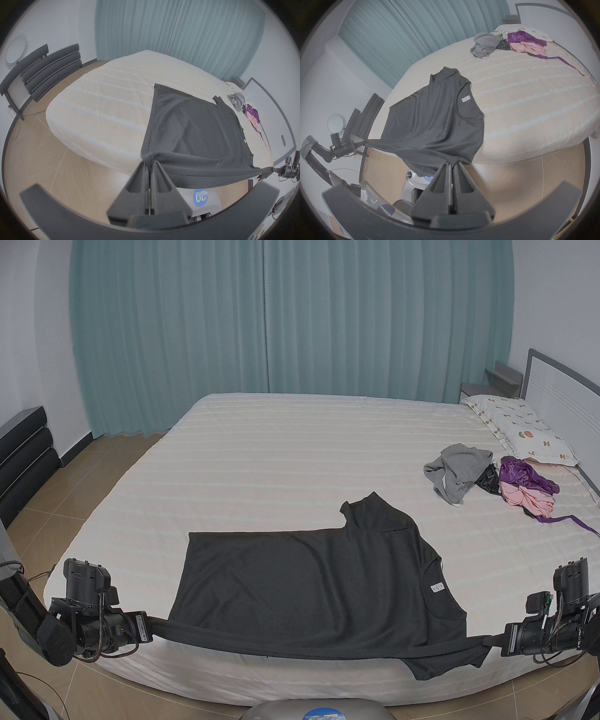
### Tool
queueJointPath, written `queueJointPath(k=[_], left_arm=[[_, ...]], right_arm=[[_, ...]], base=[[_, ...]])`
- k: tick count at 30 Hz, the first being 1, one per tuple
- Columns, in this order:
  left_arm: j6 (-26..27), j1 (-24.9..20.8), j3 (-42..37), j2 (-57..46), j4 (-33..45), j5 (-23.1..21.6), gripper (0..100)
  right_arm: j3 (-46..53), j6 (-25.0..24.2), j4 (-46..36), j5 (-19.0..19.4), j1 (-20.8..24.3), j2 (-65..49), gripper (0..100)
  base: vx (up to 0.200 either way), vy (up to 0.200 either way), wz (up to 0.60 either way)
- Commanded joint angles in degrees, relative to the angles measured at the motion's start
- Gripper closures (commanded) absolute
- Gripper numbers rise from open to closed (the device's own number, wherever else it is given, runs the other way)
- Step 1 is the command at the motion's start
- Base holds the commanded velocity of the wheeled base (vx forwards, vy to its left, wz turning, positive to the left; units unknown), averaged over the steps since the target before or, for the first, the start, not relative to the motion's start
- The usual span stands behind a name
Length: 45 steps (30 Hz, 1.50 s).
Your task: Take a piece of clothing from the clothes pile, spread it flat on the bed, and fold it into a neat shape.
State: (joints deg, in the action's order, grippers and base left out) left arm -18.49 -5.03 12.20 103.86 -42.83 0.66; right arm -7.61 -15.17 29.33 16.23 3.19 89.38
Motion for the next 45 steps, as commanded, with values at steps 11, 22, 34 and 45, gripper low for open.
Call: queueJointPath(k=[11,22,34,45], left_arm=[[-0.75,1.69,11.62,9.95,0.29,-0.22,100],[-2.78,2.75,18.91,18.04,0.37,-0.13,100],[-3.39,2.13,27.0,24.54,0.29,0.4,100],[-3.83,1.17,21.81,14.52,1.87,0.31,100]], right_arm=[[-10.76,-1.89,0.2,0.12,-0.82,9.5,100],[-19.73,-3.12,0.29,0.03,-0.65,19.69,100],[-26.93,-3.29,0.29,-0.05,-1.79,27.43,100],[-20.69,-4.79,0.2,0.12,-3.28,17.85,100]], base=[[0.0,0.0,0.0],[0.0,0.0,0.0],[0.0,0.0,0.0],[0.0,0.0,0.0]])
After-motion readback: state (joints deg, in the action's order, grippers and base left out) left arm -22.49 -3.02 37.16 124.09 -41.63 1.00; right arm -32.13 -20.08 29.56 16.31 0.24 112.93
